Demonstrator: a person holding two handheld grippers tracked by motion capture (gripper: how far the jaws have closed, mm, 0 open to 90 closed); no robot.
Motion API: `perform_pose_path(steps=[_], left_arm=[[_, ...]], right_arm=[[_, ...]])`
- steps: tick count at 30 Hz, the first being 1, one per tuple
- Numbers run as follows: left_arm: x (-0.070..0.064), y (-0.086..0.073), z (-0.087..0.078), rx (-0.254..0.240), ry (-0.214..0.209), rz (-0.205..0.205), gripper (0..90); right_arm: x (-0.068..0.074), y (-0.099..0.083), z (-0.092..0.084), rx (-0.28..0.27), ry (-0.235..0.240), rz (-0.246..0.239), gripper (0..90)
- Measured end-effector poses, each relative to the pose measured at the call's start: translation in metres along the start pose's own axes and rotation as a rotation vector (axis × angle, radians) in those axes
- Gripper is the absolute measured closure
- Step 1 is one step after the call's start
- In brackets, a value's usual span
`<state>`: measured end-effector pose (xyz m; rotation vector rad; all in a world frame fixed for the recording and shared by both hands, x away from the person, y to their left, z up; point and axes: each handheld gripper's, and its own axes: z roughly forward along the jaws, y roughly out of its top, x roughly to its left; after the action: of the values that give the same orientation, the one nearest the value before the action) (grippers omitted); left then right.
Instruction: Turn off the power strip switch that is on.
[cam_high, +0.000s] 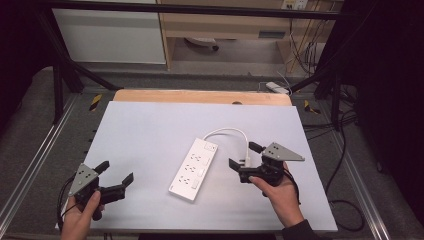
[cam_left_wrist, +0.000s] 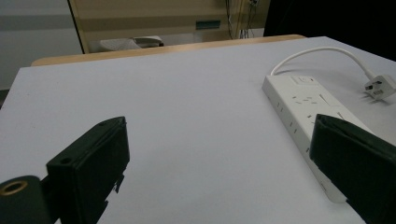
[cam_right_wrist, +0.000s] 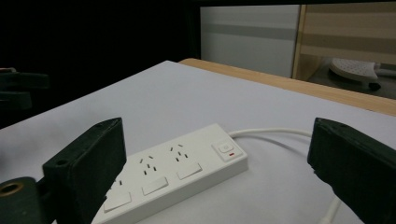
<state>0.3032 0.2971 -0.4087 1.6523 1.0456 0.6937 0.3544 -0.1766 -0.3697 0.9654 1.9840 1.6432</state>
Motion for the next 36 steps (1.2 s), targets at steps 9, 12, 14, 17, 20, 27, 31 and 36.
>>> perform_pose_path(steps=[9,12,14,17,20,27,31,36], left_arm=[[0.000,0.000,0.001,-0.004,0.008,-0.005,4.7],[0.000,0.000,0.001,0.001,0.010,-0.010,4.7],[-0.001,0.000,0.002,0.001,0.013,-0.010,4.7],[-0.004,0.000,0.003,0.001,0.009,-0.013,4.7],[-0.006,0.000,0.004,0.005,0.008,-0.011,4.7],[-0.005,0.000,0.004,0.002,0.008,-0.015,4.7],[-0.005,0.000,0.004,0.000,0.006,-0.010,4.7],[-0.005,0.000,0.004,0.000,0.007,-0.009,4.7]], right_arm=[[0.005,0.000,0.002,-0.041,0.042,-0.023,30.3],[0.008,0.000,0.004,-0.041,0.051,-0.034,40.1],[0.009,0.000,0.005,-0.033,0.053,-0.042,46.5],[0.012,-0.001,0.009,-0.025,0.065,-0.054,57.3],[0.017,-0.002,0.012,-0.017,0.079,-0.070,66.9],[0.025,-0.005,0.020,0.003,0.110,-0.091,83.2],[0.030,-0.008,0.026,0.017,0.121,-0.098,88.3],[0.037,-0.011,0.034,0.033,0.140,-0.099,90.0]])
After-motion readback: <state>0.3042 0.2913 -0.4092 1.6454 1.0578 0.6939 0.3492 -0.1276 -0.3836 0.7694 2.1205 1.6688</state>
